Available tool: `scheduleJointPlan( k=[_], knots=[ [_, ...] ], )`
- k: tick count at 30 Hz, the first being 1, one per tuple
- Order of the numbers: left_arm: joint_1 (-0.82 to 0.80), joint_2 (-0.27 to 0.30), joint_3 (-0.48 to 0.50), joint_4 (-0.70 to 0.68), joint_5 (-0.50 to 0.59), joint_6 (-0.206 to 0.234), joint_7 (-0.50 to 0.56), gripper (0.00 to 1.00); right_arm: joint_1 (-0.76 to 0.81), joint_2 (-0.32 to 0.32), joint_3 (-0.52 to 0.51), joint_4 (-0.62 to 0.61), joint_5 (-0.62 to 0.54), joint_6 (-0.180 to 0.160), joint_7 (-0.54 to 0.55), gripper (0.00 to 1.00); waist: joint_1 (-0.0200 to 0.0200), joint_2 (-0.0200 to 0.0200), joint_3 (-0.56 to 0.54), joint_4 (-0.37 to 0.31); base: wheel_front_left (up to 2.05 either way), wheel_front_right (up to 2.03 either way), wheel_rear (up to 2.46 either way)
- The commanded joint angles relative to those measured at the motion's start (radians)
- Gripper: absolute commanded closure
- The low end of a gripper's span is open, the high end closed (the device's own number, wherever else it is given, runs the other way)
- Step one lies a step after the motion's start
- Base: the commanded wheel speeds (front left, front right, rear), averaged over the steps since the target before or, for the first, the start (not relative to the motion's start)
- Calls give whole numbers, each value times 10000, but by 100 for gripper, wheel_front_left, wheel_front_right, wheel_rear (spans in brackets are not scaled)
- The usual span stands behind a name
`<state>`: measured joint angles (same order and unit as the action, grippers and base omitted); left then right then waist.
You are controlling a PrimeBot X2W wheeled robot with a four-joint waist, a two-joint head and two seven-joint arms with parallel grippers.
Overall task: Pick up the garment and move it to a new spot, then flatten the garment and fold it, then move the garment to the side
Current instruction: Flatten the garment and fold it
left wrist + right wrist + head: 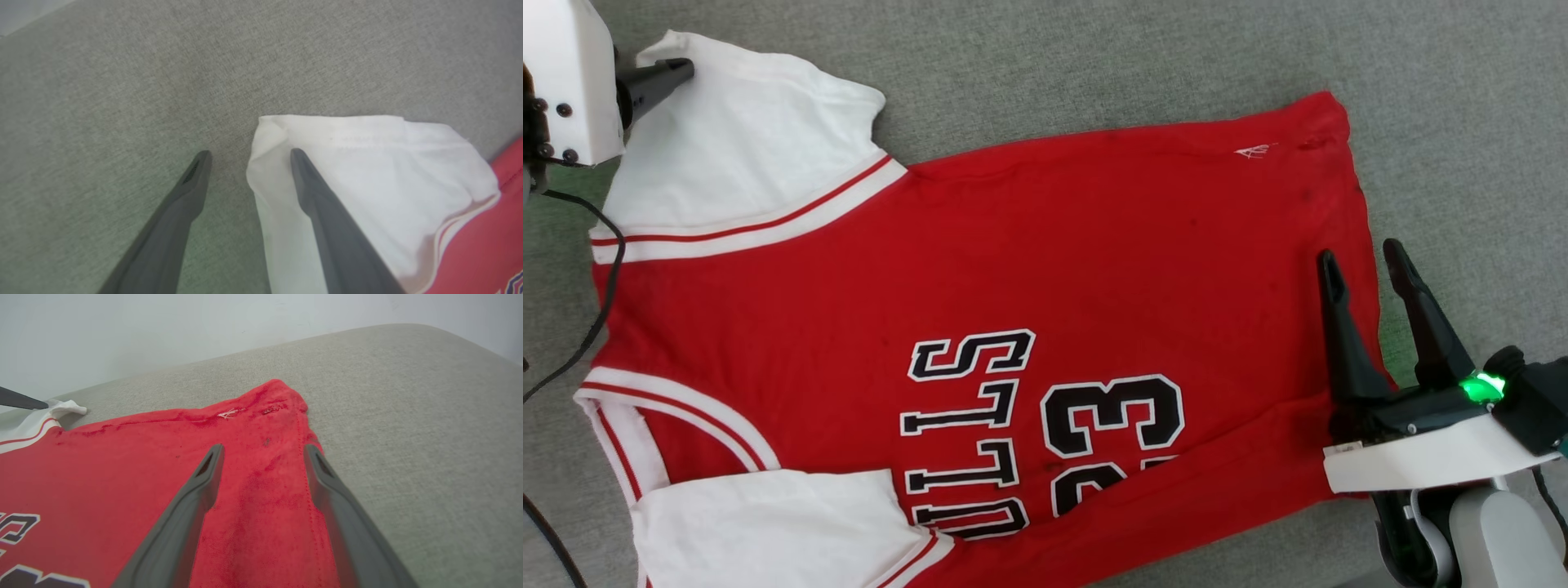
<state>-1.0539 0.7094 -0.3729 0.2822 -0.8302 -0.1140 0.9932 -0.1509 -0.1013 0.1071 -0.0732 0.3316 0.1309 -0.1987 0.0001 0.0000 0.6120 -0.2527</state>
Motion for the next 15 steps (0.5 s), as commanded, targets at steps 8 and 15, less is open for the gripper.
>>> scheduleJointPlan(
  k=[8,15],
  knots=[
    [12,36,-526,883,152,-94,-10,100,-270,44,-50,223,-64,-4,-241,0,-1,0,160,-172,0,0,0],
    [69,-206,-450,1005,-36,-149,-1136,100,-297,-141,-157,221,-163,-4,-109,0,-1,0,-389,74,0,0,0]
  ],
)
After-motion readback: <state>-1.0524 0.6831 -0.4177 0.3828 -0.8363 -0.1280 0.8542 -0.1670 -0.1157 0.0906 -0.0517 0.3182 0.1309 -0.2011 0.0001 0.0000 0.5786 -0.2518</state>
